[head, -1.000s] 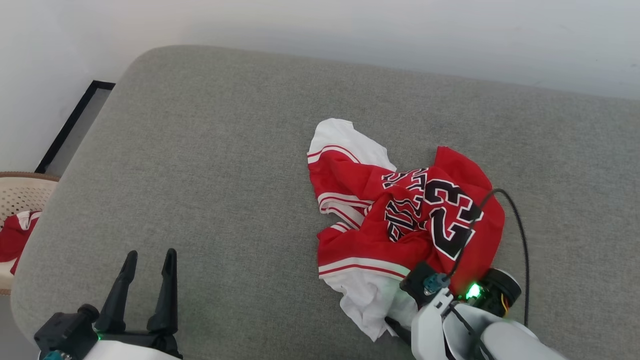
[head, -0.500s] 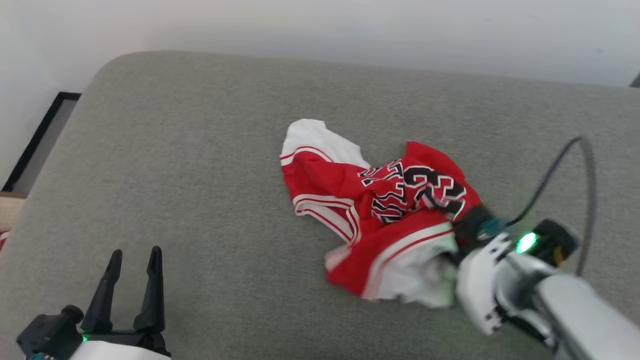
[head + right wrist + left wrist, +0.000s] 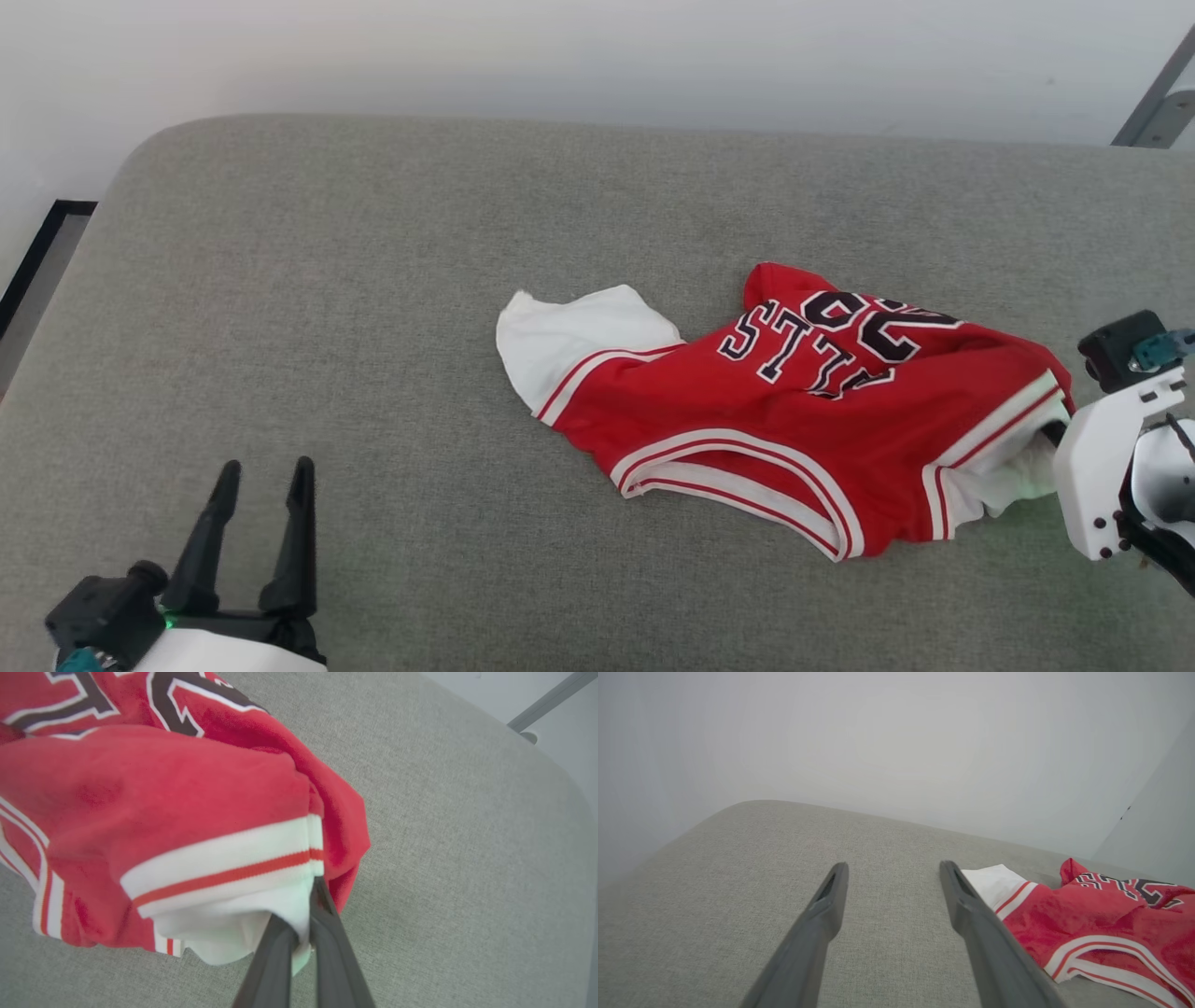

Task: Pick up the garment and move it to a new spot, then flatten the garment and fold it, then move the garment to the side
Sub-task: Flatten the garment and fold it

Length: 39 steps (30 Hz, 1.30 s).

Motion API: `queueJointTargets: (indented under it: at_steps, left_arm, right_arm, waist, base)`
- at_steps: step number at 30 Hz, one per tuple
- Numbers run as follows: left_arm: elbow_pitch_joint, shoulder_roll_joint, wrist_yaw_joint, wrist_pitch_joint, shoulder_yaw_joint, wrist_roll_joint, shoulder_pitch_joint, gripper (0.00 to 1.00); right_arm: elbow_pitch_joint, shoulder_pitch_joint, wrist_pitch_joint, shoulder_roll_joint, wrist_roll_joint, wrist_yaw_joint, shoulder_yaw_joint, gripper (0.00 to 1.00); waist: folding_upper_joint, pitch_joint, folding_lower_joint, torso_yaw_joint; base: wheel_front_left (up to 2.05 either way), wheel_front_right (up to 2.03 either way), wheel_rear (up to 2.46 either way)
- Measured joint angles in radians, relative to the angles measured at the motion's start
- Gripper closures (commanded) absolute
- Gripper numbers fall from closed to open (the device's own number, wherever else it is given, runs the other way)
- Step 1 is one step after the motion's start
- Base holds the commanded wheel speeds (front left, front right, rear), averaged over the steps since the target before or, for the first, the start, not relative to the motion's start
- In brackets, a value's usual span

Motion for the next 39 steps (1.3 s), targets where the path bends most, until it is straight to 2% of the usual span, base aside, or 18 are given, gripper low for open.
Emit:
queueJointTargets:
  at_steps: [3,4,5,6,7,8,14,18,24,31,39]
  left_arm:
    - [0.009,0.009,0.000,0.000,-0.023,-0.005,-0.007,0.00]
    - [0.014,0.014,0.000,0.000,-0.032,-0.006,-0.011,0.00]
    - [0.020,0.023,0.000,0.000,-0.044,-0.007,-0.020,0.00]
    - [0.025,0.032,0.000,0.000,-0.056,-0.013,-0.030,0.00]
    - [0.032,0.041,0.000,0.000,-0.071,-0.017,-0.040,0.00]
    - [0.039,0.051,0.000,0.000,-0.088,-0.024,-0.051,0.00]
    - [0.066,0.144,0.000,0.025,-0.193,-0.095,-0.136,0.00]
    - [0.053,0.212,0.000,0.090,-0.252,-0.148,-0.216,0.00]
    - [0.021,0.297,0.000,0.207,-0.344,-0.217,-0.334,0.00]
    - [0.042,0.380,0.000,0.375,-0.452,-0.297,-0.489,0.00]
    - [0.156,0.427,0.000,0.551,-0.578,-0.377,-0.657,0.00]
  right_arm:
    - [0.068,-0.005,0.001,0.016,0.008,0.000,-0.009,1.00]
    - [0.089,-0.011,-0.001,0.026,0.012,0.000,-0.007,0.85]
    - [0.110,-0.019,-0.010,0.035,0.017,0.000,-0.005,0.60]
    - [0.133,-0.030,-0.018,0.045,0.018,0.000,-0.003,0.60]
    - [0.151,-0.039,-0.022,0.052,0.020,0.000,0.005,0.21]
    - [0.165,-0.047,-0.029,0.058,0.021,0.000,0.008,0.00]
    - [0.174,-0.072,-0.063,0.067,0.033,0.000,0.025,0.00]
    - [0.116,-0.070,-0.098,0.072,0.033,0.000,0.001,0.00]
    - [-0.005,-0.028,-0.174,0.116,-0.009,0.000,-0.085,0.00]
    - [-0.137,0.026,-0.299,0.231,-0.117,0.000,-0.216,0.00]
    - [-0.230,0.072,-0.509,0.404,-0.265,0.000,-0.340,0.00]
  waist:
    - [0.0000,0.005,0.0000,0.008]
    - [0.0000,0.008,0.0000,0.011]
    - [0.0000,0.010,0.0000,0.013]
    - [0.0000,0.012,0.0000,0.017]
    - [0.0000,0.015,0.0000,0.019]
    - [0.0000,0.016,0.0000,0.021]
    - [0.0000,0.022,0.0000,0.011]
    - [0.0000,0.025,0.0000,-0.013]
    - [0.0000,0.031,0.0000,-0.065]
    - [0.0000,0.038,0.0000,-0.137]
    - [0.0000,0.056,0.0000,-0.224]
  base:
    - [0.00,0.00,0.00]
    - [0.00,0.00,0.00]
    - [0.00,0.00,0.00]
    - [0.00,0.00,0.00]
    - [0.00,0.00,0.00]
    - [0.00,0.00,0.00]
    - [0.00,0.00,0.00]
    - [0.00,0.00,0.00]
    - [0.00,0.00,0.00]
    - [0.00,0.00,0.00]
    - [0.00,0.00,0.00]
